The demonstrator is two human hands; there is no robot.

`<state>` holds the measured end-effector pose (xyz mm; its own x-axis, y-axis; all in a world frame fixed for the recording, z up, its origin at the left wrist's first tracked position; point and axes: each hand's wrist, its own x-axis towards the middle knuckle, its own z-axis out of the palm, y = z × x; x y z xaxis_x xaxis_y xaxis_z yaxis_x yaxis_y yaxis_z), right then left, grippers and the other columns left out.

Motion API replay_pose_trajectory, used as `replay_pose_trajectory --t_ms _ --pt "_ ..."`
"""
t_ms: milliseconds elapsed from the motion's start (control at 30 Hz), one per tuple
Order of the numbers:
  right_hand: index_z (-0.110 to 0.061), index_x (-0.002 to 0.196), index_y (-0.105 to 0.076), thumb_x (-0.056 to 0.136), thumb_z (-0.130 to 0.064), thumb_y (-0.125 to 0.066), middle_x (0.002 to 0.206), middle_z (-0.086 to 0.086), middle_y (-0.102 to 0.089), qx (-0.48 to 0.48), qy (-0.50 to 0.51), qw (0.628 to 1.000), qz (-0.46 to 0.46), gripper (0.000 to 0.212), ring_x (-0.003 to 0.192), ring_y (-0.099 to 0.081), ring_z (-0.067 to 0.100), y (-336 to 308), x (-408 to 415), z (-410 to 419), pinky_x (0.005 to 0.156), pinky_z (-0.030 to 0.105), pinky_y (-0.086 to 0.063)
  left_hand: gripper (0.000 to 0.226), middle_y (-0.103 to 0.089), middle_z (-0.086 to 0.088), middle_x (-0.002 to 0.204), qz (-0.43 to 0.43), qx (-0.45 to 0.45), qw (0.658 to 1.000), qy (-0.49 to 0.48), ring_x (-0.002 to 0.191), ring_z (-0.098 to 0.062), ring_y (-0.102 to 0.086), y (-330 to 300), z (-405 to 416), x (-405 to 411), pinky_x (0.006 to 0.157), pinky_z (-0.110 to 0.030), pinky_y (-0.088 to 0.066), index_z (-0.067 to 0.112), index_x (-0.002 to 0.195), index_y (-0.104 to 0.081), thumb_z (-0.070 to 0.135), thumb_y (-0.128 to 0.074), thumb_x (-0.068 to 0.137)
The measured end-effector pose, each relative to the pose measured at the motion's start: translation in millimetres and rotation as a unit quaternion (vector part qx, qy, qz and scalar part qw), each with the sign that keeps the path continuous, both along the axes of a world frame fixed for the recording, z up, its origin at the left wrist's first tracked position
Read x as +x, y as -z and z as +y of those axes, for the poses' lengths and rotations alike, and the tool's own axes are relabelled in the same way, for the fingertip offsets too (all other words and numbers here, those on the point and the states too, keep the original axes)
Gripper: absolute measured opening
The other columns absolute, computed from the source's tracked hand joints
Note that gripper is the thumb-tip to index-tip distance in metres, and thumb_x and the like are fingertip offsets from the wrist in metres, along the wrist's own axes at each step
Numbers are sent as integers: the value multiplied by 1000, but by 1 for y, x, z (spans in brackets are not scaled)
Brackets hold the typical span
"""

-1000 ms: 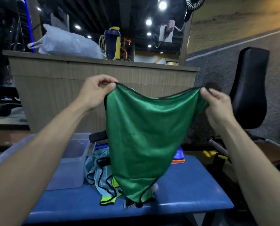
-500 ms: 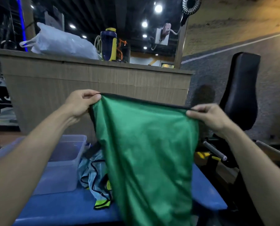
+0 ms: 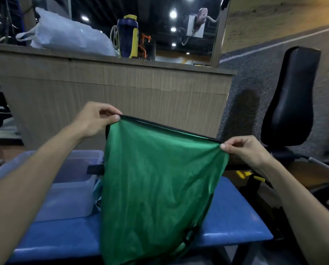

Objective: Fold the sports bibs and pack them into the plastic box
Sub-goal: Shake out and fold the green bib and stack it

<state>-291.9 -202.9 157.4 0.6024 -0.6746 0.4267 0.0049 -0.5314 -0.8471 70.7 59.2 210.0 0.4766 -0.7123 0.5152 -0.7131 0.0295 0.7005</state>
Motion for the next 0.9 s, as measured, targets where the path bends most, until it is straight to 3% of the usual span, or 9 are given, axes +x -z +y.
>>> replay_pose_trajectory --t_ms 133,200,333,467,533,667,733,800,900 --pt "-3 84 -78 56 -49 -96 90 20 -72 62 -12 998 -27 57 83 -64 27 4 -2 -13 77 37 -53 14 -77 -1 89 150 -20 985 79 83 -11 -69 4 7 -2 77 -24 -58 20 90 -81 9 -71 90" --pt "-4 85 -79 45 -57 -98 90 19 -73 88 -48 995 -15 68 81 -68 24 4 -4 -16 72 31 -59 11 -77 -1 92 237 -23 961 138 84 -11 -70 6 9 3 78 -21 -58 19 91 -81 18 -72 84" --pt "-6 84 -80 45 -37 -101 88 15 -75 146 -111 983 23 53 82 -72 24 6 -9 -22 71 27 -62 62 -75 -7 110 256 33 939 227 97 -12 -71 14 14 19 83 -23 -59 14 108 -79 47 -96 58" --pt "-6 110 -75 49 -32 -101 85 9 -76 184 -118 974 56 71 81 -74 16 12 -11 -25 71 29 -62 78 -75 -10 112 272 58 937 209 99 -14 -72 23 12 30 85 -24 -59 11 106 -79 54 -100 44" --pt "-4 114 -73 52 -26 -99 86 9 -76 204 -116 967 99 71 81 -73 15 15 -10 -27 72 28 -62 72 -75 -13 112 273 73 942 179 95 -14 -71 27 8 31 82 -24 -60 9 105 -79 51 -98 50" --pt "-7 92 -76 35 -45 -104 91 13 -71 236 -111 946 191 74 81 -70 19 23 -4 -25 73 28 -60 7 -75 -17 106 183 115 976 1 86 -16 -69 32 -6 15 73 -27 -54 12 95 -77 17 -74 92" --pt "-9 89 -74 47 -46 -101 88 14 -68 255 -104 942 191 62 77 -68 19 24 6 -17 70 31 -58 11 -76 -7 91 109 128 984 -66 90 -21 -70 37 -14 -1 75 -29 -52 17 84 -77 13 -73 93" --pt "-9 82 -73 68 -35 -90 86 17 -66 279 -114 941 153 34 74 -66 22 20 23 4 71 35 -55 12 -76 -3 80 118 120 985 -37 79 -19 -71 36 -21 -31 69 -28 -53 17 80 -79 12 -76 90" --pt "-8 83 -68 80 -21 -79 82 16 -65 246 -107 957 109 17 72 -61 23 11 58 48 72 35 -49 4 -72 -4 69 215 101 968 86 51 -5 -59 33 -35 -91 44 -16 -43 4 92 -77 7 -74 90"
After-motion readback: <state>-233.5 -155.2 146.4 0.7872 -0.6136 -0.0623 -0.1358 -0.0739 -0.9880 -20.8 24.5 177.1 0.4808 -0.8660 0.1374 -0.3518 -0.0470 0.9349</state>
